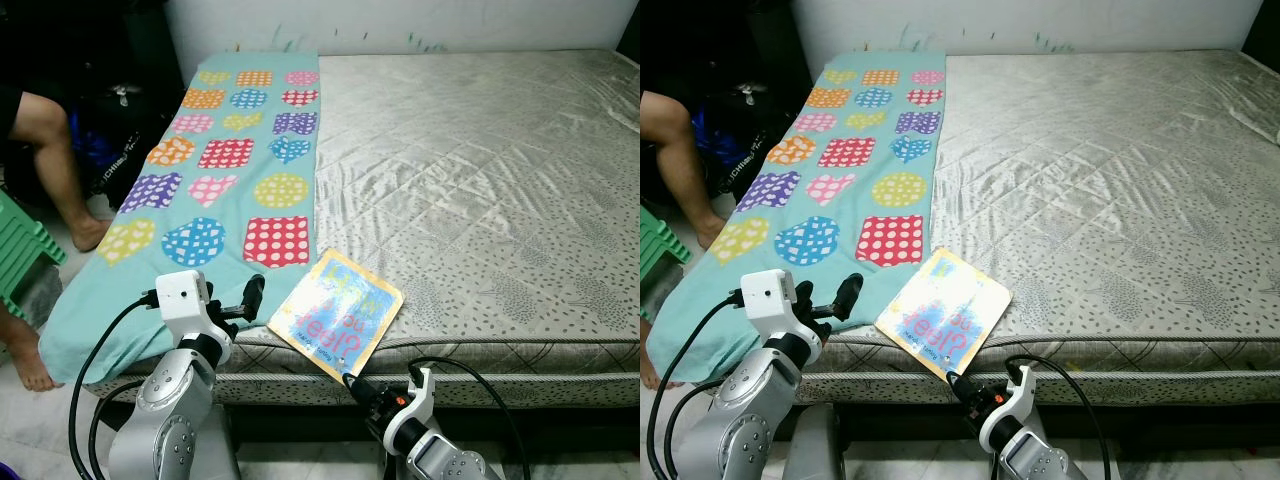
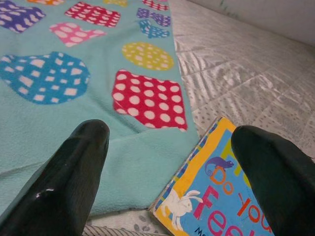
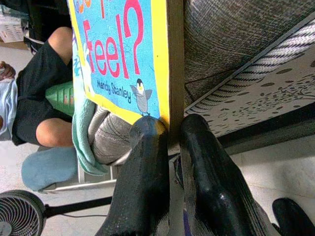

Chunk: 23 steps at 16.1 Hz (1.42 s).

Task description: Clean up the room

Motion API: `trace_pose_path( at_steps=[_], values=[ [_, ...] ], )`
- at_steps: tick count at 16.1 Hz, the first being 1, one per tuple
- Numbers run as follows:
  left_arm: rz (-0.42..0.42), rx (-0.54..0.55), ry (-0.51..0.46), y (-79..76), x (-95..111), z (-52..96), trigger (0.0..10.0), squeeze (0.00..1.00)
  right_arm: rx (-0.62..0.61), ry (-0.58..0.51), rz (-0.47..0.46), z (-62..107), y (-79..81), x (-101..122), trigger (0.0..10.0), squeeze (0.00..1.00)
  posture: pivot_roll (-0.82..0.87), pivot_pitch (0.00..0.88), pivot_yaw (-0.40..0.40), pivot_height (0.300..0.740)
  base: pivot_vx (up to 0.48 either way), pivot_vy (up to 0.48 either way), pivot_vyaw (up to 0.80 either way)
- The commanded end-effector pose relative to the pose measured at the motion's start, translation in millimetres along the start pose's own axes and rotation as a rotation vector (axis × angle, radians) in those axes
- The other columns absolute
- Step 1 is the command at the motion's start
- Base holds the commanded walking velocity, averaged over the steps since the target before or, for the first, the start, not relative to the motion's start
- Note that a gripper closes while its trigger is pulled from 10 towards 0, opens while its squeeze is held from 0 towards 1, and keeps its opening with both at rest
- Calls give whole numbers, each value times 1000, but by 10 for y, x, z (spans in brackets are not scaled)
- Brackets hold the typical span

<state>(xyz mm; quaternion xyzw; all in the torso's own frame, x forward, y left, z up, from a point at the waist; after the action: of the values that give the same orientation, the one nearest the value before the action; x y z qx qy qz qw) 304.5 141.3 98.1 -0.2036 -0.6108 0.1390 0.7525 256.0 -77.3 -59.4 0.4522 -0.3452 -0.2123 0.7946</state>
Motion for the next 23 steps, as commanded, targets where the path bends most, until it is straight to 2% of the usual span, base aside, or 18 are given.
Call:
trace_pose_path(
  at_steps=[1,23],
  values=[
    [3,5,47,27,-61,28,10000,0,-148,-632,948,-21,1721,1807,10000,0,-46,0,11,519,0,0,0],
    [3,5,47,27,-61,28,10000,0,-148,-632,948,-21,1721,1807,10000,0,-46,0,11,519,0,0,0]
  ],
)
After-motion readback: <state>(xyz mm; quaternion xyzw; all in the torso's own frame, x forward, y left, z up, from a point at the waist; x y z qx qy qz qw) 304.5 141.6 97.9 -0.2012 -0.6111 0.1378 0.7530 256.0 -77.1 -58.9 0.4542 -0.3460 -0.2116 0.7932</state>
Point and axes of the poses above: a point about 5 cm out from each wrist's last joint towards the gripper, its own z axis pointing back from the gripper into the wrist, its own x axis along the axis of the wrist's last joint, y = z × x, the point moved 5 cm from there along -z, pointing out of the wrist towards the gripper, and after that the axes turned 9 degrees about z, right-handed, at the moved point
